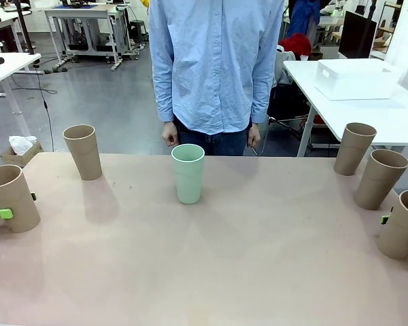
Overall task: Stack the cups and store them in the basket.
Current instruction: Pick up two Reusable plastic cups , one in each hand.
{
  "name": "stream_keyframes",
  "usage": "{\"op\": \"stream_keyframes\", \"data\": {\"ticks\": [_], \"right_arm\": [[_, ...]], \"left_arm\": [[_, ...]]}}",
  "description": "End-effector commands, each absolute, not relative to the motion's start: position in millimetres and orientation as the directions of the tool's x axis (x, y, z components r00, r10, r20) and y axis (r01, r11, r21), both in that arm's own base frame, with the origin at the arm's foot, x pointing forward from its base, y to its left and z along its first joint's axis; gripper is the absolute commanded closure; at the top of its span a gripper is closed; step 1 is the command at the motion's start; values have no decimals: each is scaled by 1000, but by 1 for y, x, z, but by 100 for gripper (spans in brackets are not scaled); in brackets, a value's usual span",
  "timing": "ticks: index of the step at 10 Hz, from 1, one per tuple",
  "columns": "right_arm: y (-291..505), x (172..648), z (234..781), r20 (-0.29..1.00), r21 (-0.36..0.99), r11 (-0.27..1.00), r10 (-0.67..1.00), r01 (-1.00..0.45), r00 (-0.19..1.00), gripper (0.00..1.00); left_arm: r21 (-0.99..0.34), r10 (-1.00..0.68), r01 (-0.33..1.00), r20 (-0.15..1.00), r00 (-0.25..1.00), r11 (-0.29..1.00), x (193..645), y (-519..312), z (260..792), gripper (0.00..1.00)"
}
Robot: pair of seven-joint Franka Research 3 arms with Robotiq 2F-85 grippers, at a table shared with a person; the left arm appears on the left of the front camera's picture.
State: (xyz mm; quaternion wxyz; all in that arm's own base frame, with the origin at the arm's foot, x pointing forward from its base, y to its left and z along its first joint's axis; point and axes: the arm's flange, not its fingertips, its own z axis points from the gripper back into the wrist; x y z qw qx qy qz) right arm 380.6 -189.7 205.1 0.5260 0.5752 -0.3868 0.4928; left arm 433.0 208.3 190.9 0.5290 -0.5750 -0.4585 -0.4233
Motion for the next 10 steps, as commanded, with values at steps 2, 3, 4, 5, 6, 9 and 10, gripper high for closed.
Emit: {"op": "stream_keyframes", "data": {"ticks": [2, 3, 4, 5, 6, 9, 10], "right_arm": [[-186, 372, 207, 978, 200, -140, 87, -970, 189, 0], [-185, 372, 207, 979, 198, -143, 83, -970, 187, 0], [-185, 372, 207, 979, 196, -142, 79, -970, 186, 0], [-187, 372, 208, 980, 194, -144, 72, -971, 185, 0], [-187, 372, 208, 980, 193, -146, 69, -970, 185, 0], [-186, 373, 206, 982, 186, -168, 51, -968, 180, 0], [-186, 373, 206, 983, 183, -172, 45, -968, 177, 0]], "left_arm": [[-242, 104, 970, 965, 243, -13, 425, 201, 204, 0], [-240, 106, 971, 965, 240, -15, 425, 201, 205, 0], [-236, 106, 972, 966, 236, -17, 425, 201, 204, 0], [-235, 107, 972, 966, 236, -23, 424, 200, 206, 0], [-233, 105, 972, 967, 234, -23, 424, 200, 206, 0], [-221, 87, 975, 971, 222, -14, 423, 198, 204, 0], [-220, 83, 975, 972, 221, -14, 423, 198, 203, 0]]}}
